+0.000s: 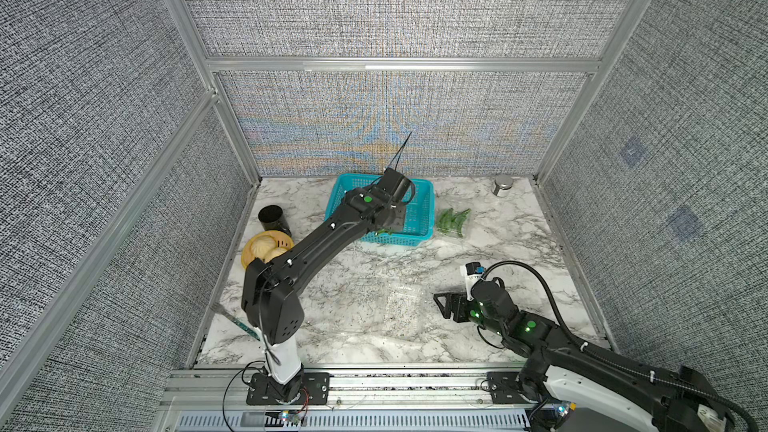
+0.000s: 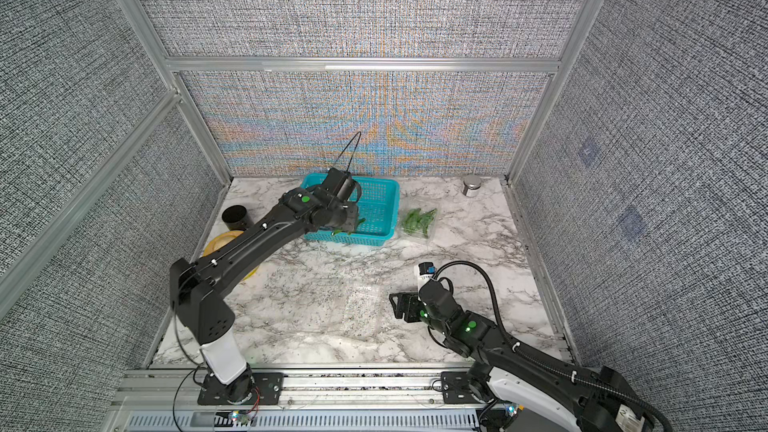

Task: Take small green peppers out of containers
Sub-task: Place the green pepper in the basket, then move the packing box to the center of the board.

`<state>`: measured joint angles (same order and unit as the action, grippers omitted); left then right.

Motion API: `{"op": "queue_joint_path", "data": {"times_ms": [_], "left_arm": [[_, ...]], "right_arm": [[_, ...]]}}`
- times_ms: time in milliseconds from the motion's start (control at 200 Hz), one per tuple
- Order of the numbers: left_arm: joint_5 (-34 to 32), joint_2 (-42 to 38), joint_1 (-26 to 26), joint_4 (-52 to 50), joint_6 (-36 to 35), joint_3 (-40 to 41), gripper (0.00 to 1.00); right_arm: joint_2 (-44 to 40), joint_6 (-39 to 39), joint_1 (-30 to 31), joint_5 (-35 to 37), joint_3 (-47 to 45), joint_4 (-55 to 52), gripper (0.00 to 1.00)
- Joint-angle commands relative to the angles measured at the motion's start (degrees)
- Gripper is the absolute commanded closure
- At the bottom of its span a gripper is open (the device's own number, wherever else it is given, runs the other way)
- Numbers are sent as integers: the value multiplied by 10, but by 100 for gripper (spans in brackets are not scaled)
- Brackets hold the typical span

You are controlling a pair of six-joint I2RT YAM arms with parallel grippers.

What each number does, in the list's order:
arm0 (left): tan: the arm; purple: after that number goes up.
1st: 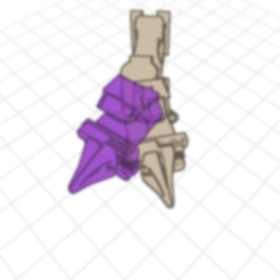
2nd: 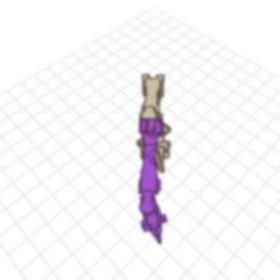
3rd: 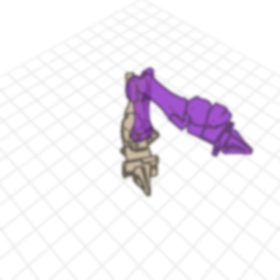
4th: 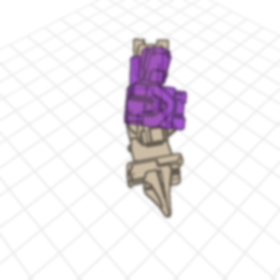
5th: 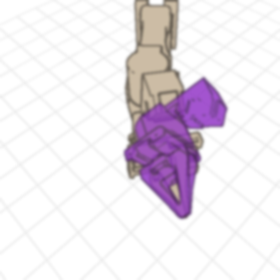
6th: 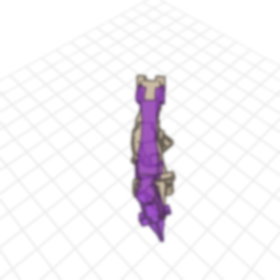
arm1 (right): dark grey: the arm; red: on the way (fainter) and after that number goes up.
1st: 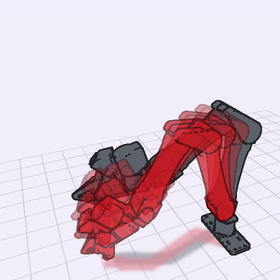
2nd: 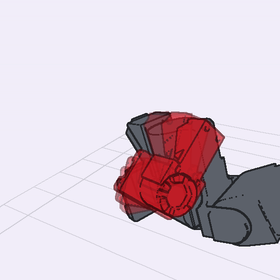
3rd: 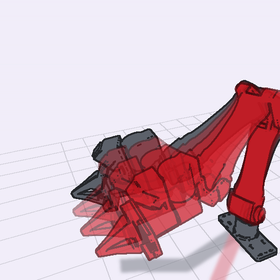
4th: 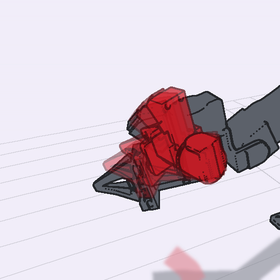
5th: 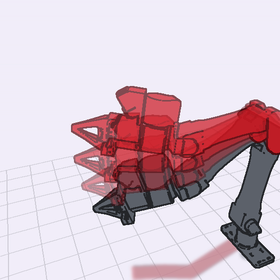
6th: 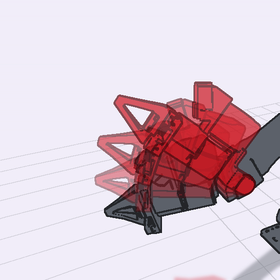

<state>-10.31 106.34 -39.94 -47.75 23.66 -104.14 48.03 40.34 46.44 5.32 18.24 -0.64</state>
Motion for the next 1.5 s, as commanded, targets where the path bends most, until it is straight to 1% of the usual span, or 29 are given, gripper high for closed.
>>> {"op": "queue_joint_path", "data": {"times_ms": [0,155,320,390,480,510,535,565,591,616,641,676,731,801,956,1026,1091,1136,1216,1371,1496], "left_arm": [[65,57,29,18,-23,-56,100],[124,164,73,32,-4,-117,100],[193,279,110,-23,26,-219,100],[210,304,118,-12,39,-222,99],[213,320,121,4,47,-213,97],[210,322,121,6,47,-210,92],[205,324,121,7,46,-207,86],[198,323,121,9,45,-203,73],[190,320,121,9,45,-198,57],[183,316,121,7,44,-195,45],[175,309,121,5,43,-192,35],[164,297,121,5,41,-184,23],[145,273,121,3,40,-174,10],[130,240,121,-6,34,-171,2],[107,168,105,-52,20,-170,1],[91,135,86,-84,21,-161,3],[86,100,62,-104,28,-133,6],[83,79,44,-111,39,-101,10],[80,12,18,-107,65,-22,15],[87,-97,-27,-67,132,149,26],[88,-158,-67,-54,182,244,29]], "right_arm": [[-3,3,0,9,-2,5,15],[-3,5,-1,10,-7,6,15],[-7,3,-2,12,-4,-2,15],[-7,0,-3,13,-2,-7,15],[-7,-5,-6,14,4,-18,15],[-6,-7,-9,14,10,-26,15],[-5,-8,-13,14,16,-37,15],[-3,-9,-21,12,26,-53,15],[0,-13,-31,8,35,-65,15],[2,-19,-41,1,44,-76,15],[3,-27,-52,-6,54,-86,15],[5,-38,-73,-19,70,-99,15],[14,-59,-112,-40,97,-118,14],[41,-88,-175,-77,143,-145,12],[142,-139,-314,-174,246,-169,10],[200,-159,-358,-203,295,-173,10],[254,-175,-388,-216,339,-169,10],[291,-182,-408,-232,368,-164,10],[359,-186,-440,-274,422,-155,10],[485,-173,-475,-374,486,-102,10],[569,-163,-487,-408,527,-82,11]]}}
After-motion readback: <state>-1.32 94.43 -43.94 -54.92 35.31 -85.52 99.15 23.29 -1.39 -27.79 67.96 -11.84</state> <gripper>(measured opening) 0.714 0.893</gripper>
